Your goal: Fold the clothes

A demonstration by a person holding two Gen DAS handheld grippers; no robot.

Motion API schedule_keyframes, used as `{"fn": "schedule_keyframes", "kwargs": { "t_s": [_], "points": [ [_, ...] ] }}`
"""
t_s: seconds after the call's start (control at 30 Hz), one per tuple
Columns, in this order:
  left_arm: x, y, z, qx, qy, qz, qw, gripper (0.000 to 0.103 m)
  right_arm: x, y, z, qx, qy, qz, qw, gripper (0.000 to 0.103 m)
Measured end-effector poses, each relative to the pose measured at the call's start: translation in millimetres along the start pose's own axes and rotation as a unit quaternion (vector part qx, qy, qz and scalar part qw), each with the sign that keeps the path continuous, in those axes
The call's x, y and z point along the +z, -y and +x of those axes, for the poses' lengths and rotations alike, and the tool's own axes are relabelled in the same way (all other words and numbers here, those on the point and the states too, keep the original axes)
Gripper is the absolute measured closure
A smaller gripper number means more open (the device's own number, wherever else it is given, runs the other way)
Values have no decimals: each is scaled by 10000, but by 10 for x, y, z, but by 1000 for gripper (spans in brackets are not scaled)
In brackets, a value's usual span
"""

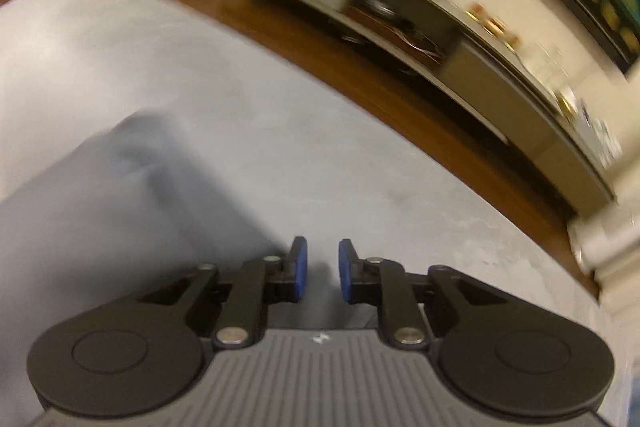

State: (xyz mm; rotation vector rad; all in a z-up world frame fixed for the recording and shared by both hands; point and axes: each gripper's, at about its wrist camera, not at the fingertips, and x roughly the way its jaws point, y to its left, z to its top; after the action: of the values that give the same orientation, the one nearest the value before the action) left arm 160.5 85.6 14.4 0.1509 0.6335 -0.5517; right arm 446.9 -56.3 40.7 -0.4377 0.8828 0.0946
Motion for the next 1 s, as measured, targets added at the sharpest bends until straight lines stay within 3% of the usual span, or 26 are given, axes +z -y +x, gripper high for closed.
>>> {"fn": "schedule_keyframes", "kwargs": {
  "t_s": [0.07,0.13,0.2,0.27,0.33,0.37,0.4,0.47,0.53,0.6,0.63,0.7,0.77,0.83,0.9,1.0],
  "points": [
    [8,-15,-60,-94,64,-65,9999,87,60,148,-205,73,255,531,9982,87],
    [30,-45,-164,-306,301,-170,9989,87,76,164,-481,535,538,870,9933,87],
    [53,-107,-242,-455,610,-371,9964,87,40,21,-701,1147,598,789,9885,87],
    [55,-225,-226,-483,569,-721,9946,87,39,-233,-689,1388,346,366,9890,89],
    [25,-291,-116,-419,192,-917,9947,88,45,-454,-471,1283,-104,-35,9917,88],
    [7,-295,-99,-412,104,-922,9948,88,74,-493,-393,1144,-10,-130,9934,86],
    [0,-278,-116,-400,105,-888,9952,88,106,-531,-321,1011,66,-217,9946,87],
    [3,-242,-194,-419,193,-824,9955,88,233,-559,-304,917,-211,-189,9954,88],
    [22,-265,-335,-506,532,-891,9933,88,225,-512,-501,742,-59,-343,9966,88],
    [44,-327,-483,-644,965,-1104,9871,88,65,-297,-829,630,540,-290,9961,88],
    [54,-361,-500,-650,1054,-1234,9846,88,-79,-180,-1047,777,744,-98,9942,88],
    [54,-382,-415,-518,895,-1374,9851,88,-523,-29,-1337,1087,830,182,9904,88],
    [39,-330,-259,-342,498,-1415,9881,88,-966,115,-1616,1389,900,454,9852,88],
    [47,-260,-198,-247,311,-1426,9890,88,-1391,80,-1573,1474,578,522,9860,88],
    [60,-206,-209,-191,230,-1434,9892,88,-1663,73,-1369,1246,250,448,9909,87],
    [69,-208,-275,-98,313,-1448,9889,88,-1843,89,-1395,1135,583,553,9903,81]
  ]
}}
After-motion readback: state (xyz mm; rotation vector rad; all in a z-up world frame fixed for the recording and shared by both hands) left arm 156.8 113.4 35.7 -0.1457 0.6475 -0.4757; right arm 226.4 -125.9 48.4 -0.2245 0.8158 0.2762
